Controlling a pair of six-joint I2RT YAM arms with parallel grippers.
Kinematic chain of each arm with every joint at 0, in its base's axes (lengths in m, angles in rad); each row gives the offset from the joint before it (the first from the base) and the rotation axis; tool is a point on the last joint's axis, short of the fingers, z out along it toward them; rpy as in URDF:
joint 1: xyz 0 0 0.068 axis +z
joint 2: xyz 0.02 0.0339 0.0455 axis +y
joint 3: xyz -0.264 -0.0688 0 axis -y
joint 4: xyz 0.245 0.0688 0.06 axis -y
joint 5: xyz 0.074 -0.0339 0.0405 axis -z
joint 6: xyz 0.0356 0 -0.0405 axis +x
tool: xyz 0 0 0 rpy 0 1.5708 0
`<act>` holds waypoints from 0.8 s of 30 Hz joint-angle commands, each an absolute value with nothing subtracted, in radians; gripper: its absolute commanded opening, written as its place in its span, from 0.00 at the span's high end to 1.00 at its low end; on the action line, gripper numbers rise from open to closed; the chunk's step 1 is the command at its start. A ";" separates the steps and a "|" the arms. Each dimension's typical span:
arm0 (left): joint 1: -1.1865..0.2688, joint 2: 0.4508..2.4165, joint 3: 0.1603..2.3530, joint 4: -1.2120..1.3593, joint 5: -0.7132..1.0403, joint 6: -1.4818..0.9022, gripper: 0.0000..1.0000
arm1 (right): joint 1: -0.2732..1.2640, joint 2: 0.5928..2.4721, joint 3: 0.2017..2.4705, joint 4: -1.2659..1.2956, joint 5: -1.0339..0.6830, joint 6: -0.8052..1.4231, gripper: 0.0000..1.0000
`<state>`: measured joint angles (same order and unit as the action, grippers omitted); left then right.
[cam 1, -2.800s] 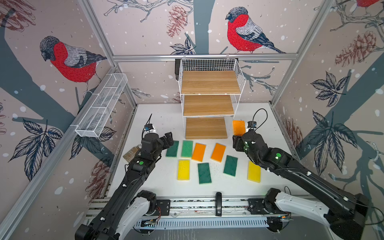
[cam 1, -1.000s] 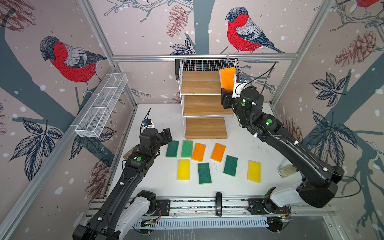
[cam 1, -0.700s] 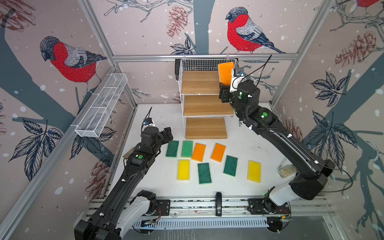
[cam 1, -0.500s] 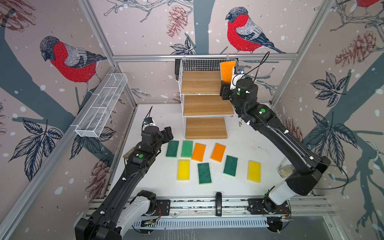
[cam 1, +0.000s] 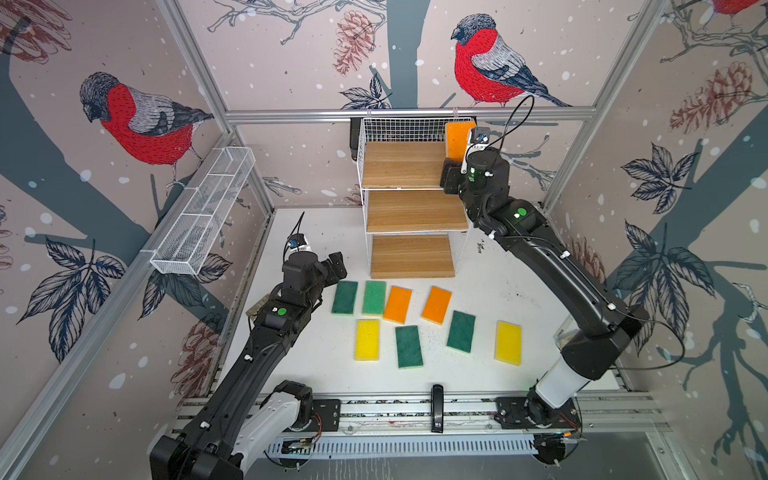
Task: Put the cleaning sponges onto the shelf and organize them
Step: 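Lower the orange sponge onto the top shelf and open the right gripper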
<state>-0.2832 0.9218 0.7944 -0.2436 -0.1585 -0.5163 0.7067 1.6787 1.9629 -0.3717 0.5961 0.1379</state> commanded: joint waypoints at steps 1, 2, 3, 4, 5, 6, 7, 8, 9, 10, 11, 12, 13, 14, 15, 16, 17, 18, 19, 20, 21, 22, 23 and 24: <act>-0.283 0.918 0.793 -0.205 -0.150 -0.504 0.11 | 0.708 1.693 1.976 -0.392 0.615 0.161 0.28; -0.282 0.916 0.792 -0.207 -0.151 -0.503 0.11 | 0.709 1.697 1.976 -0.393 0.615 0.161 0.28; -0.285 0.915 0.792 -0.206 -0.152 -0.501 0.10 | 0.709 1.699 1.976 -0.394 0.615 0.159 0.28; -0.283 0.914 0.793 -0.209 -0.153 -0.501 0.10 | 0.709 1.703 1.977 -0.394 0.614 0.158 0.28; -0.284 0.913 0.792 -0.210 -0.157 -0.500 0.10 | 0.709 1.707 1.980 -0.395 0.613 0.153 0.28; -0.283 0.911 0.791 -0.210 -0.159 -0.497 0.10 | 0.708 1.712 1.986 -0.398 0.612 0.151 0.28; -0.283 0.910 0.790 -0.210 -0.162 -0.496 0.10 | 0.708 1.717 1.994 -0.403 0.613 0.149 0.28; -0.283 0.910 0.790 -0.210 -0.163 -0.495 0.10 | 0.708 1.724 2.003 -0.409 0.615 0.145 0.28; -0.282 0.910 0.791 -0.210 -0.166 -0.495 0.10 | 0.707 1.733 2.013 -0.414 0.619 0.140 0.28; -0.283 0.910 0.791 -0.210 -0.166 -0.493 0.10 | 0.707 1.740 2.022 -0.420 0.623 0.137 0.28; -0.282 0.911 0.790 -0.210 -0.168 -0.494 0.10 | 0.707 1.746 2.032 -0.427 0.629 0.135 0.28; -0.284 0.912 0.791 -0.210 -0.168 -0.493 0.10 | 0.707 1.751 2.041 -0.431 0.636 0.132 0.28; -0.282 0.913 0.791 -0.209 -0.167 -0.493 0.10 | 0.707 1.754 2.042 -0.431 0.640 0.131 0.27; -0.283 0.915 0.791 -0.208 -0.169 -0.494 0.10 | 0.707 1.754 2.042 -0.430 0.644 0.127 0.27; -0.284 0.918 0.792 -0.208 -0.169 -0.493 0.10 | 0.707 1.756 2.043 -0.429 0.650 0.123 0.26; -0.284 0.921 0.792 -0.206 -0.169 -0.493 0.10 | 0.707 1.757 2.042 -0.428 0.656 0.120 0.26; -0.284 0.923 0.793 -0.207 -0.169 -0.492 0.10 | 0.706 1.759 2.043 -0.428 0.661 0.117 0.25; -0.283 0.927 0.794 -0.206 -0.167 -0.493 0.10 | 0.704 1.758 2.043 -0.428 0.664 0.115 0.25; -0.282 0.930 0.794 -0.206 -0.168 -0.493 0.10 | 0.702 1.760 2.045 -0.429 0.666 0.115 0.25; -0.284 0.933 0.796 -0.207 -0.166 -0.493 0.10 | 0.701 1.760 2.045 -0.430 0.666 0.115 0.25; -0.284 0.934 0.797 -0.207 -0.164 -0.494 0.10 | 0.698 1.761 2.045 -0.429 0.666 0.114 0.24; -0.283 0.936 0.797 -0.207 -0.163 -0.493 0.10 | 0.695 1.761 2.045 -0.430 0.666 0.112 0.24; -0.283 0.936 0.799 -0.207 -0.163 -0.493 0.10 | 0.694 1.760 2.045 -0.426 0.663 0.109 0.23; -0.283 0.936 0.800 -0.207 -0.164 -0.493 0.10 | 0.690 1.764 2.047 -0.425 0.660 0.106 0.23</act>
<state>-0.2832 0.9348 0.7933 -0.2436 -0.1608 -0.5041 0.6952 1.7596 2.0377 -0.4305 0.6437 0.1249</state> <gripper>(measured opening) 0.899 0.769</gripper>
